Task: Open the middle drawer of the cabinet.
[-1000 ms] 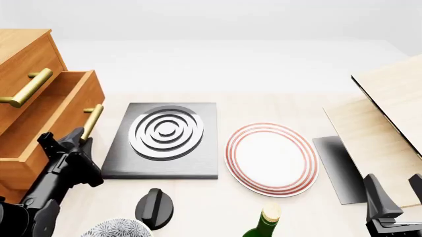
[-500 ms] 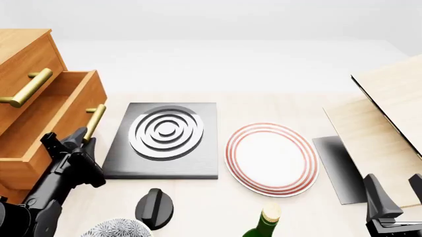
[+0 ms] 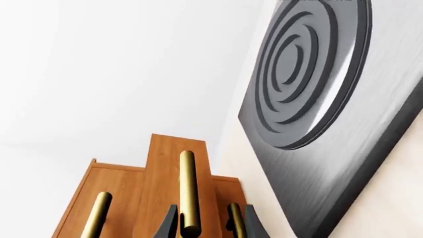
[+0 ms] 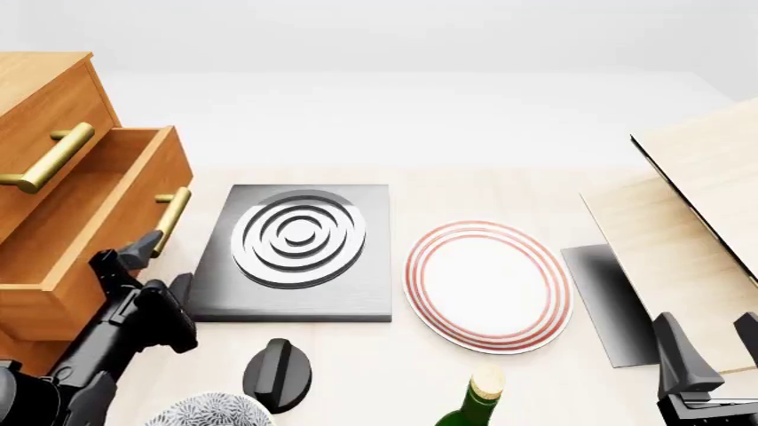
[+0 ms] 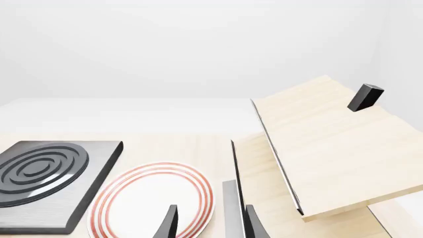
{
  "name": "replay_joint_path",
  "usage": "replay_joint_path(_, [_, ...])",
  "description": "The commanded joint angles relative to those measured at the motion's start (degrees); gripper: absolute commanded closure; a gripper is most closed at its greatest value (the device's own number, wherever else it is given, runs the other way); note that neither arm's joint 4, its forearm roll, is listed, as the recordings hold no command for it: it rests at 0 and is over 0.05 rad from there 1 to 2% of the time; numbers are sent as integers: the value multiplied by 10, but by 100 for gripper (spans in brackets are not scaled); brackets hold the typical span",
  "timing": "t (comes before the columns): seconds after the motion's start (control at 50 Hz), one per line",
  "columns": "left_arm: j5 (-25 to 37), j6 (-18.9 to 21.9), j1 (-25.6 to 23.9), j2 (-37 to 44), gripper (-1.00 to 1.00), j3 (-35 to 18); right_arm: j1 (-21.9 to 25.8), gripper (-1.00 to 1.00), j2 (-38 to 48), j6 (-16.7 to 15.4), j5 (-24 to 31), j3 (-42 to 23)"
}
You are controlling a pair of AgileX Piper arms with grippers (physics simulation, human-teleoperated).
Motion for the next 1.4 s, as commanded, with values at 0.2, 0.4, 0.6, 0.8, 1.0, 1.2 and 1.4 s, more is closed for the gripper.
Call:
replay_joint_path(0.2, [0,4,-11,-6,-100,14,1,-100,-6,0,3,0])
replay_joint_path(0.4, [0,10,-8,-25,-100,24,1,-100,-6,0,3,0])
replay_joint_path(0.6, [0,15,-17,-46,-100,36,1,-100,-6,0,3,0])
replay_joint_path(0.8, [0,13,-27,-70,-100,48,1,-100,-6,0,3,0])
replay_joint_path(1.0, [0,10,-39,-102,-100,62,1,-100,-6,0,3,0])
replay_joint_path(1.2, [1,-1,-58,-134,-100,80,1,-100,-6,0,3,0])
replay_joint_path(1.4, [54,-17,-67,-207,-100,85,1,-100,-6,0,3,0])
